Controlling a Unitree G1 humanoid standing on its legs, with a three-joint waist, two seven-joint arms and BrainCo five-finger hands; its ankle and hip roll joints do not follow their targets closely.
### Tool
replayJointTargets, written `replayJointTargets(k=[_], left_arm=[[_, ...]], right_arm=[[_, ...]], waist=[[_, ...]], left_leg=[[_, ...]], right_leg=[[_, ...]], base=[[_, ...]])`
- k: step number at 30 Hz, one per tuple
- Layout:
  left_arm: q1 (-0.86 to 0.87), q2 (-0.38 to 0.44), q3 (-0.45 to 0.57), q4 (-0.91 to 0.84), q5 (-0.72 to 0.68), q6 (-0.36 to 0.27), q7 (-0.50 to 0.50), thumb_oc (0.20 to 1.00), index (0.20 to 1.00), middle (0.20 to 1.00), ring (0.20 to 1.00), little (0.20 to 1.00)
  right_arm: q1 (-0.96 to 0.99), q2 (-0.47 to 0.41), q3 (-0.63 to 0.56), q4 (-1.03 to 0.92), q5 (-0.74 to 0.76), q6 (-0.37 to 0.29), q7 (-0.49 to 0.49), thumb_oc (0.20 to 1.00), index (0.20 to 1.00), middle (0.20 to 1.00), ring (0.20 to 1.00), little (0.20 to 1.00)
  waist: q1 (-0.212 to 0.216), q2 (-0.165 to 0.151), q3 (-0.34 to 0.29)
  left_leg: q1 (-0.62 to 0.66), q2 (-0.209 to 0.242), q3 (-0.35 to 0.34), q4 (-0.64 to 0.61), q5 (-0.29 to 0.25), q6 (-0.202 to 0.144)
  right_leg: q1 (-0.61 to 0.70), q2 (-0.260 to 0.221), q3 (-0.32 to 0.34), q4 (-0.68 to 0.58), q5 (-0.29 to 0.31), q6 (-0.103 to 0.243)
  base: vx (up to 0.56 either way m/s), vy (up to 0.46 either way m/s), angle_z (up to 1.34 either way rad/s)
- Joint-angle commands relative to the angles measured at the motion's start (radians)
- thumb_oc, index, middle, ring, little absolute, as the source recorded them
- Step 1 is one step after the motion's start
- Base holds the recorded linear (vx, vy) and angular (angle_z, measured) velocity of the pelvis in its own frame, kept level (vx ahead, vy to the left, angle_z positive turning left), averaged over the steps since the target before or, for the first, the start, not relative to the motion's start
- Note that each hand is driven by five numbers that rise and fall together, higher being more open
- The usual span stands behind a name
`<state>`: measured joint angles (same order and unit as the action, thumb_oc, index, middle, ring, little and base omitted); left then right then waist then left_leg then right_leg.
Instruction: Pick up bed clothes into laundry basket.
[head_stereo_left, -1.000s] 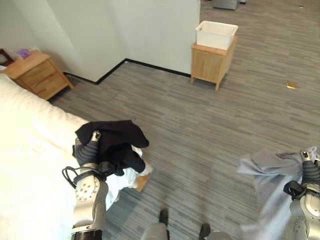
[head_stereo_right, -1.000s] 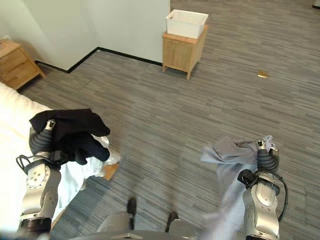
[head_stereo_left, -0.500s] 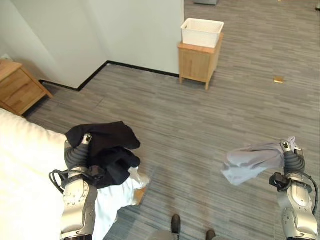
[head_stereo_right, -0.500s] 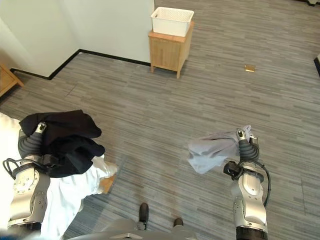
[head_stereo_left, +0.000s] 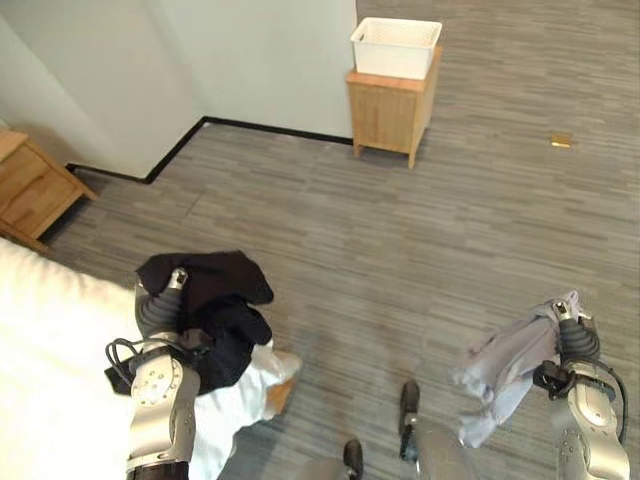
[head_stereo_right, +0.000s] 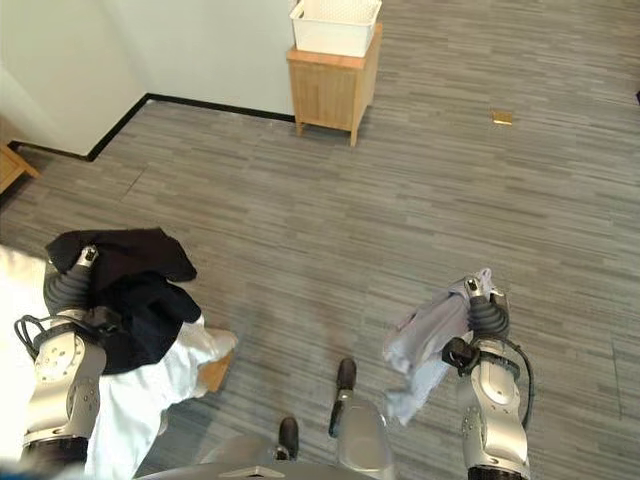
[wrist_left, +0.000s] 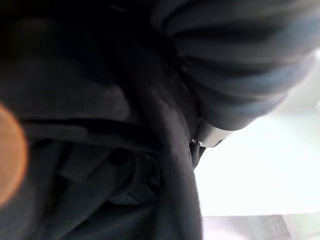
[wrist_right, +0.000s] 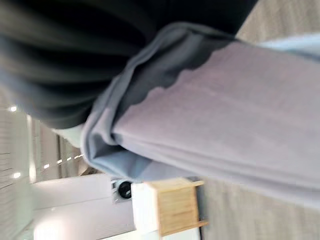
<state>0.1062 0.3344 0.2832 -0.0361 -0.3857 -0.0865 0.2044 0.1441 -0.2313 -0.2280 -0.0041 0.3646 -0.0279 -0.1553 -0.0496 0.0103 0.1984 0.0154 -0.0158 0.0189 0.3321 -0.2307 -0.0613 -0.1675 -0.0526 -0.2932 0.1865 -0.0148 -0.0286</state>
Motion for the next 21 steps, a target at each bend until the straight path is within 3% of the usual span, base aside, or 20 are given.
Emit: replayJointTargets(k=[1, 2, 4, 6, 8, 9, 10, 12, 13, 14, 15, 16, 17, 18, 19, 20, 21], left_arm=[[-0.061, 0.071, 0.042, -0.085, -0.004, -0.068, -0.025, 0.2, 0.2, 0.2, 0.2, 0.2], [-0.06, 0.07, 0.044, -0.09, -0.012, -0.07, -0.03, 0.2, 0.2, 0.2, 0.2, 0.2], [-0.063, 0.071, 0.047, -0.086, -0.023, -0.068, -0.024, 0.2, 0.2, 0.2, 0.2, 0.2], [-0.047, 0.064, 0.043, -0.082, -0.028, -0.065, -0.024, 0.2, 0.2, 0.2, 0.2, 0.2], [-0.031, 0.061, 0.035, -0.085, -0.024, -0.064, -0.03, 0.2, 0.2, 0.2, 0.2, 0.2], [-0.024, 0.057, 0.03, -0.086, -0.017, -0.06, -0.029, 0.2, 0.2, 0.2, 0.2, 0.2], [-0.022, 0.057, 0.023, -0.087, -0.009, -0.06, -0.03, 0.2, 0.2, 0.2, 0.2, 0.2], [-0.019, 0.059, 0.023, -0.086, -0.003, -0.059, -0.028, 0.2, 0.2, 0.2, 0.2, 0.2], [-0.012, 0.057, 0.027, -0.09, -0.012, -0.063, -0.033, 0.2, 0.2, 0.2, 0.2, 0.2], [-0.002, 0.051, 0.03, -0.096, -0.003, -0.062, -0.036, 0.2, 0.2, 0.2, 0.2, 0.2], [-0.005, 0.049, 0.028, -0.09, 0.0, -0.056, -0.037, 0.2, 0.2, 0.2, 0.2, 0.2], [-0.005, 0.052, 0.027, -0.089, 0.001, -0.055, -0.034, 0.2, 0.2, 0.2, 0.2, 0.2], [-0.008, 0.052, 0.024, -0.089, -0.006, -0.053, -0.033, 0.2, 0.2, 0.2, 0.2, 0.2], [-0.003, 0.053, 0.029, -0.095, -0.008, -0.051, -0.031, 0.2, 0.2, 0.2, 0.2, 0.2], [0.002, 0.061, 0.036, -0.098, -0.003, -0.052, -0.027, 0.2, 0.2, 0.2, 0.2, 0.2], [0.005, 0.069, 0.041, -0.101, 0.006, -0.048, -0.028, 0.2, 0.2, 0.2, 0.2, 0.2], [0.004, 0.078, 0.043, -0.101, 0.007, -0.049, -0.024, 0.2, 0.2, 0.2, 0.2, 0.2]], right_arm=[[-0.058, -0.081, -0.053, -0.075, 0.046, -0.088, -0.005, 0.2, 0.2, 0.2, 0.2, 0.2], [-0.054, -0.081, -0.064, -0.075, 0.05, -0.078, -0.012, 0.2, 0.2, 0.2, 0.2, 0.2], [-0.046, -0.08, -0.081, -0.081, 0.053, -0.078, -0.027, 0.2, 0.2, 0.2, 0.2, 0.2], [-0.05, -0.08, -0.1, -0.082, 0.051, -0.088, -0.038, 0.2, 0.2, 0.2, 0.2, 0.2], [-0.048, -0.089, -0.099, -0.081, 0.042, -0.089, -0.038, 0.2, 0.2, 0.2, 0.2, 0.2], [-0.052, -0.097, -0.091, -0.079, 0.032, -0.089, -0.039, 0.2, 0.2, 0.2, 0.2, 0.2], [-0.065, -0.114, -0.075, -0.08, 0.011, -0.082, -0.033, 0.2, 0.2, 0.2, 0.2, 0.2], [-0.075, -0.118, -0.067, -0.078, 0.004, -0.075, -0.031, 0.2, 0.2, 0.2, 0.2, 0.2], [-0.089, -0.107, -0.045, -0.094, 0.0, -0.069, -0.006, 0.2, 0.2, 0.2, 0.2, 0.2], [-0.088, -0.106, -0.035, -0.102, -0.018, -0.065, 0.006, 0.2, 0.2, 0.2, 0.2, 0.2], [-0.09, -0.098, -0.029, -0.1, -0.022, -0.062, 0.01, 0.2, 0.2, 0.2, 0.2, 0.2], [-0.097, -0.094, -0.014, -0.101, -0.033, -0.061, 0.009, 0.2, 0.2, 0.2, 0.2, 0.2], [-0.109, -0.088, 0.003, -0.101, -0.029, -0.06, 0.01, 0.2, 0.2, 0.2, 0.2, 0.2], [-0.111, -0.078, 0.014, -0.101, -0.024, -0.051, 0.019, 0.2, 0.2, 0.2, 0.2, 0.2], [-0.114, -0.073, 0.022, -0.097, -0.032, -0.051, 0.02, 0.2, 0.2, 0.2, 0.2, 0.2], [-0.115, -0.07, 0.024, -0.091, -0.041, -0.048, 0.015, 0.2, 0.2, 0.2, 0.2, 0.2], [-0.101, -0.065, 0.013, -0.09, -0.034, -0.042, 0.02, 0.2, 0.2, 0.2, 0.2, 0.2]], waist=[[0.027, -0.055, 0.002], [0.048, -0.063, 0.018], [0.086, -0.066, 0.029], [0.126, -0.049, 0.017], [0.139, -0.036, 0.006], [0.151, -0.026, -0.001], [0.162, -0.016, -0.016], [0.169, -0.016, -0.023], [0.176, -0.007, -0.056], [0.189, -0.021, -0.068], [0.188, -0.034, -0.076], [0.194, -0.039, -0.073], [0.199, -0.027, -0.065], [0.192, -0.01, -0.051], [0.192, 0.005, -0.042], [0.176, 0.013, -0.029], [0.131, 0.019, -0.01]], left_leg=[[-0.036, 0.05, 0.04, 0.409, 0.276, -0.04], [-0.115, 0.031, 0.039, 0.435, 0.244, -0.032], [-0.244, 0.009, 0.051, 0.326, 0.218, -0.006], [-0.306, 0.012, 0.026, 0.034, 0.226, 0.01], [-0.291, 0.012, 0.01, -0.104, 0.284, 0.009], [-0.293, 0.009, -0.01, -0.218, 0.324, 0.004], [-0.321, 0.015, 0.015, -0.345, 0.368, -0.014], [-0.307, 0.017, 0.047, -0.354, 0.39, -0.018], [-0.258, 0.007, 0.048, -0.331, 0.397, 0.005], [-0.238, -0.023, 0.049, -0.309, 0.384, 0.032], [-0.216, -0.045, 0.05, -0.291, 0.359, 0.05], [-0.196, -0.057, 0.057, -0.278, 0.334, 0.075], [-0.168, -0.054, 0.07, -0.279, 0.319, 0.099], [-0.12, -0.045, 0.073, -0.293, 0.303, 0.117], [-0.077, -0.036, 0.08, -0.307, 0.286, 0.131], [-0.043, -0.032, 0.072, -0.324, 0.275, 0.14], [0.021, -0.034, 0.025, -0.352, 0.259, 0.142]], right_leg=[[0.149, -0.014, 0.016, -0.171, 0.01, 0.054], [0.185, -0.014, 0.029, -0.187, 0.003, 0.053], [0.253, -0.012, 0.053, -0.224, -0.018, 0.057], [0.317, -0.008, 0.07, -0.242, -0.073, 0.074], [0.331, 0.0, 0.073, -0.238, -0.084, 0.076], [0.354, 0.005, 0.081, -0.236, -0.106, 0.079], [0.418, 0.0, 0.088, -0.234, -0.139, 0.085], [0.444, -0.008, 0.101, -0.227, -0.148, 0.089], [0.459, -0.022, 0.109, -0.191, -0.168, 0.103], [0.457, -0.071, 0.109, -0.097, -0.153, 0.126], [0.436, -0.108, 0.112, 0.012, -0.093, 0.147], [0.394, -0.155, 0.113, 0.165, 0.017, 0.163], [0.317, -0.186, 0.124, 0.325, 0.125, 0.168], [0.263, -0.207, 0.107, 0.447, 0.184, 0.17], [0.221, -0.258, 0.052, 0.513, 0.219, 0.171], [0.18, -0.278, 0.05, 0.562, 0.206, 0.166], [0.05, -0.214, 0.09, 0.597, 0.094, 0.153]], base=[[0.45, -0.27, 0.33], [0.41, -0.19, -0.07], [0.53, -0.086, -0.62], [0.75, 0.025, -0.38], [0.4, 0.057, -0.26], [0.61, 0.082, -0.14], [0.78, 0.122, -0.09], [0.56, 0.12, -0.22], [0.58, 0.218, -0.26], [0.76, 0.293, 0.09], [0.53, 0.277, 0.02], [0.44, 0.302, -0.53], [0.39, 0.359, -0.94], [0.38, 0.382, -0.85], [0.37, 0.314, -0.38], [0.5, 0.182, 0.04], [0.36, 0.055, 0.37]])
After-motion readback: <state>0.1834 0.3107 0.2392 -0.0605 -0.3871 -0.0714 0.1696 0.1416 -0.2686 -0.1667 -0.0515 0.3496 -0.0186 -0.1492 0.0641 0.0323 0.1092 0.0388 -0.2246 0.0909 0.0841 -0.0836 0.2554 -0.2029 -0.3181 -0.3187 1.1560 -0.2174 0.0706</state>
